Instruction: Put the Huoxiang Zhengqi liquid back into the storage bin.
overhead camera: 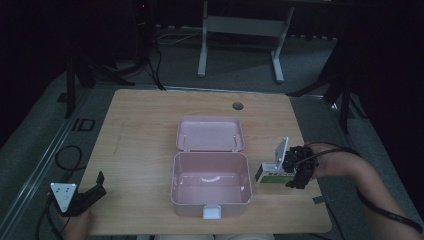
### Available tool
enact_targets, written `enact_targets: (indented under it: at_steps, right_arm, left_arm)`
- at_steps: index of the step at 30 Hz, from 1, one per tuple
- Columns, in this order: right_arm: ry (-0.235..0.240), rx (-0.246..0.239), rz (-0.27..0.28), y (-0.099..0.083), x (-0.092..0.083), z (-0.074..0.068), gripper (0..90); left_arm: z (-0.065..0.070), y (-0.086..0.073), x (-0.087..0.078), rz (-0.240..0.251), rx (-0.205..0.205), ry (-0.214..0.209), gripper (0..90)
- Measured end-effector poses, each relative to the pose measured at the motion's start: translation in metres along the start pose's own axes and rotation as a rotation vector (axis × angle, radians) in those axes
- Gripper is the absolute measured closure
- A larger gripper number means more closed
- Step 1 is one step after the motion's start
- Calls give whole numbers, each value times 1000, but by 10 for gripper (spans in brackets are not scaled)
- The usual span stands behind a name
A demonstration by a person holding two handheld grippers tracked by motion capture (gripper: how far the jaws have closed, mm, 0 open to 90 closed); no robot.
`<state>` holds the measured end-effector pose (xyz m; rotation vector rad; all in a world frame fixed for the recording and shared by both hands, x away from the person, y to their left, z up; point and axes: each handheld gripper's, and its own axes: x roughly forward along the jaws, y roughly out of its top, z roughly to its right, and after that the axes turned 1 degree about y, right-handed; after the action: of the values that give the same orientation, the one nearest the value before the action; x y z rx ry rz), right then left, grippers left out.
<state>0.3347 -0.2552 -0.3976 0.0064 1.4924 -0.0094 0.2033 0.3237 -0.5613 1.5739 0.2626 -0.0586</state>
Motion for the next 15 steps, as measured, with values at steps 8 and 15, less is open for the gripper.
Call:
enact_targets:
  at_steps: [8, 15]
  right_arm:
    - [14, 23, -30, -2, 16, 25, 368]
    - [20, 35, -21, -2, 26, 35, 368]
  left_arm:
    - [0, 0, 0, 1, 0, -2, 16]
    - [1, 0, 0, -2, 4, -1, 16]
